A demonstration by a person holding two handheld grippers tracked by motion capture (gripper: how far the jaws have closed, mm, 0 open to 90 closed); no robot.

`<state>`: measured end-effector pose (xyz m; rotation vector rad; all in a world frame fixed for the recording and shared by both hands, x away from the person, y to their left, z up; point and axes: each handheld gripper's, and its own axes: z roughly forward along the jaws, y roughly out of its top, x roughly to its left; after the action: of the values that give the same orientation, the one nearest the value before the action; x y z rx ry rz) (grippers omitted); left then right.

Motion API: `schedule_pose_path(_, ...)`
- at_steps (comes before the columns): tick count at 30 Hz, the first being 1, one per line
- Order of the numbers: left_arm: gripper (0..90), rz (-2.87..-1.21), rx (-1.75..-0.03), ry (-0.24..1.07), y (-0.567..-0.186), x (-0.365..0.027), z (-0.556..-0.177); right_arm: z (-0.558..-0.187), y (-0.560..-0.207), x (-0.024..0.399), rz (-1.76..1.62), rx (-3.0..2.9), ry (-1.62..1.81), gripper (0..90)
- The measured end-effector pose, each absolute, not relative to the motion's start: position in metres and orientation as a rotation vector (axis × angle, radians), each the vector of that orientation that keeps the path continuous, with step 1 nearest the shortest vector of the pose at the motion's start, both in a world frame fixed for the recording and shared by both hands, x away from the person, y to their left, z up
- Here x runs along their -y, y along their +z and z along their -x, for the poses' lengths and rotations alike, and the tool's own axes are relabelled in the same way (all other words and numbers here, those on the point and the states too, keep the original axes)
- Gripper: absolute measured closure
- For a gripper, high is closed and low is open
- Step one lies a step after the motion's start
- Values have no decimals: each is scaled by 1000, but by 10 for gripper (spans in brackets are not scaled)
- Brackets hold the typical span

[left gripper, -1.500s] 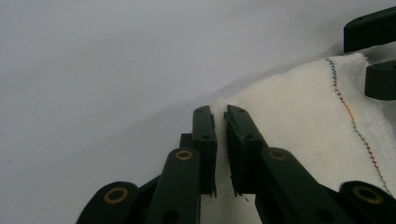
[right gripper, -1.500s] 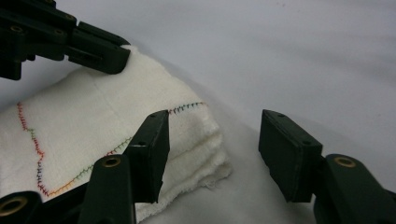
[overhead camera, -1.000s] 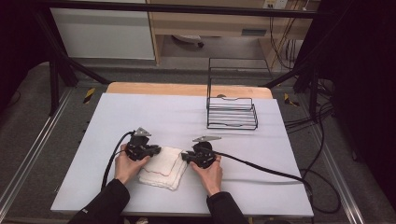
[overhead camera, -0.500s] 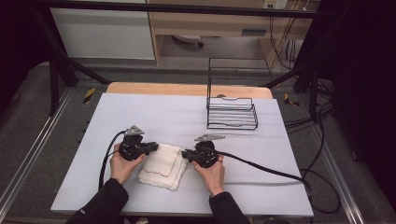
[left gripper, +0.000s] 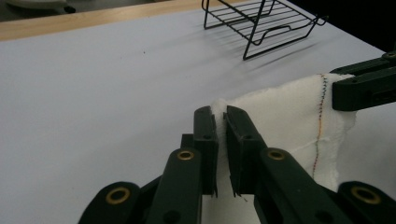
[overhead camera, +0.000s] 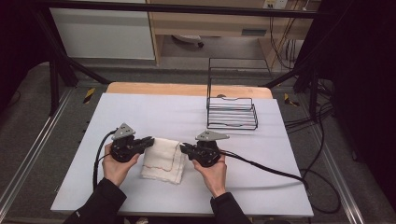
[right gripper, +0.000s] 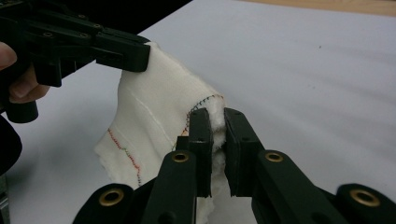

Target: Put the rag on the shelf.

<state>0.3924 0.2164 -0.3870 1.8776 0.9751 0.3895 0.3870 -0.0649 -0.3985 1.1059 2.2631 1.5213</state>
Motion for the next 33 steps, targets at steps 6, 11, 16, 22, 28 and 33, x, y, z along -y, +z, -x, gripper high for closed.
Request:
schedule_pose_path(6, 828, -1831, -947, 418, -374, -216, -385, -384, -386, 67, -1050, -2226, 1539, 825)
schedule_pose_path(11, 829, -1791, -926, 439, -365, -216, -379, -382, -373, 70, -1004, -2195, 1556, 826)
schedule_pose_path(16, 829, -1770, -915, 459, -360, -213, -375, -381, -365, 73, -962, -2175, 1554, 827)
schedule_pose_path(22, 829, -1741, -897, 468, -354, -211, -371, -378, -355, 77, -924, -2159, 1559, 828)
schedule_pose_path(28, 829, -1723, -880, 475, -347, -208, -368, -376, -346, 81, -900, -2139, 1557, 830)
schedule_pose_path(33, 830, -1709, -861, 488, -340, -203, -367, -375, -333, 87, -875, -2115, 1557, 831)
